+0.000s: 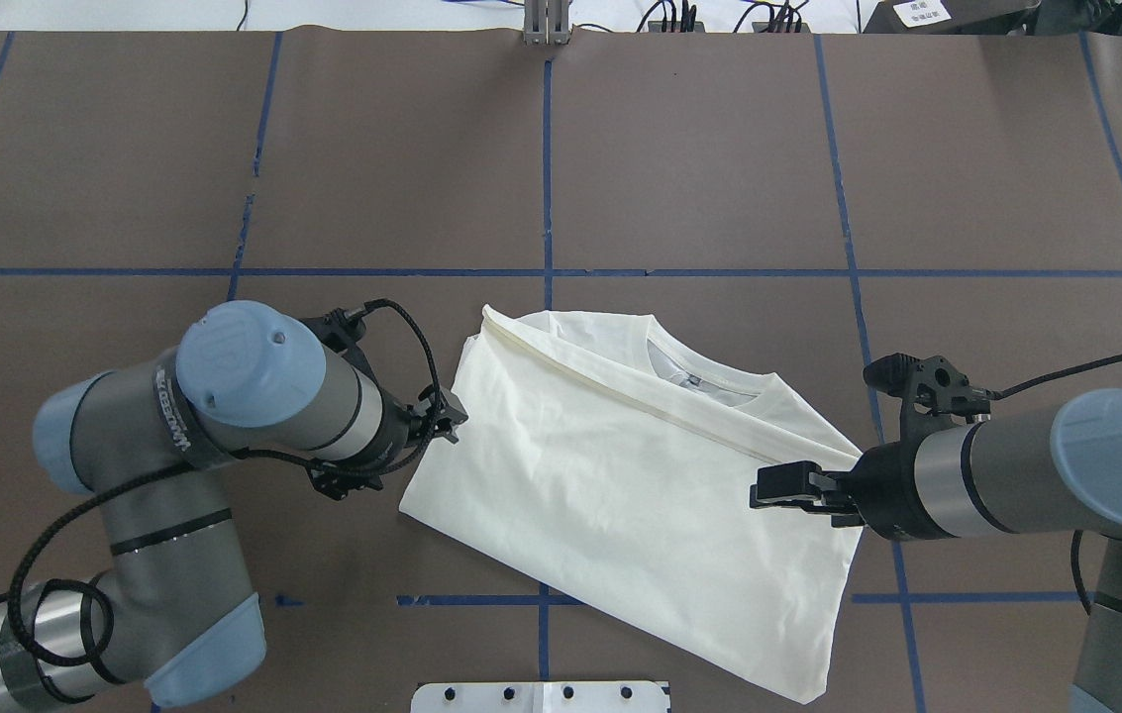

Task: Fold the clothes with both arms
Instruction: 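Grasp the folded shirt's near corners with both grippers, then lift the shirt edge with the left gripper and fold it over lengthwise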

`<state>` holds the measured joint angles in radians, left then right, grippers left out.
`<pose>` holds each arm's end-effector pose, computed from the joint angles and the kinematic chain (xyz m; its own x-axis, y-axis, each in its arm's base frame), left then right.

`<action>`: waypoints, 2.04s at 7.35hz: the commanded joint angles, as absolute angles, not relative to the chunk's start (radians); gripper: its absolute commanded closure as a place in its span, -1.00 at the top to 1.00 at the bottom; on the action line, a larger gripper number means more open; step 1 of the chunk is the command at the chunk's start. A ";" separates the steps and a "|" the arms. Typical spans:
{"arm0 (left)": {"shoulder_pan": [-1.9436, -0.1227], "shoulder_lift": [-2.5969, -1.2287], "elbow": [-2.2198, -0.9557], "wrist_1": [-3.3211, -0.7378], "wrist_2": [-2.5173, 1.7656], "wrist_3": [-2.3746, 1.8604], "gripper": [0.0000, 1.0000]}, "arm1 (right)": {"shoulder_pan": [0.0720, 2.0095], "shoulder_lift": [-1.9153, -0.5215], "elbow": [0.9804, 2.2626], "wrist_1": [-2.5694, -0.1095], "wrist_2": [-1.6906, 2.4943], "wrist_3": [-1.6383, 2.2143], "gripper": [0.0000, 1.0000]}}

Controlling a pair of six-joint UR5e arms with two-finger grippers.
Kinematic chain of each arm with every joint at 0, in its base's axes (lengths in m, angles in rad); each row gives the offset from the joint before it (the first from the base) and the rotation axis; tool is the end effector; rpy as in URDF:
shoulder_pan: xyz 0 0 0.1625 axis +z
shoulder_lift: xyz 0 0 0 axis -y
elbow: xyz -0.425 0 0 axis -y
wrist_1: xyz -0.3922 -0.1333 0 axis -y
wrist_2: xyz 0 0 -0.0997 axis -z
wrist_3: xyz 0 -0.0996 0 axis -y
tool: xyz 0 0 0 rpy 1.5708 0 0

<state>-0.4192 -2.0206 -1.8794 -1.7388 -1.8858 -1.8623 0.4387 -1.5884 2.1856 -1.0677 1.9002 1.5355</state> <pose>0.5110 -0.3399 0.2527 0.4793 -0.5128 -0.7123 0.3117 0.8581 -0.4080 -0.3609 -0.2810 0.3207 0.4151 0.1579 0.8960 -0.1263 0.9853 -0.1151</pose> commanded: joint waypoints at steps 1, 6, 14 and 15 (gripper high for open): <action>-0.341 -2.013 -1.870 -1.740 -1.848 -1.934 0.87 | 0.456 -1.568 2.180 -1.068 1.899 1.536 1.00; -0.328 -2.014 -1.813 -1.733 -1.756 -1.925 0.65 | 0.457 -1.560 2.168 -1.068 1.899 1.534 1.00; -0.331 -2.023 -1.802 -1.730 -1.736 -1.916 -0.46 | 0.459 -1.560 2.157 -1.068 1.901 1.531 1.00; -0.331 -2.023 -1.802 -1.730 -1.736 -1.917 -0.85 | 0.460 -1.562 2.157 -1.068 1.901 1.531 1.00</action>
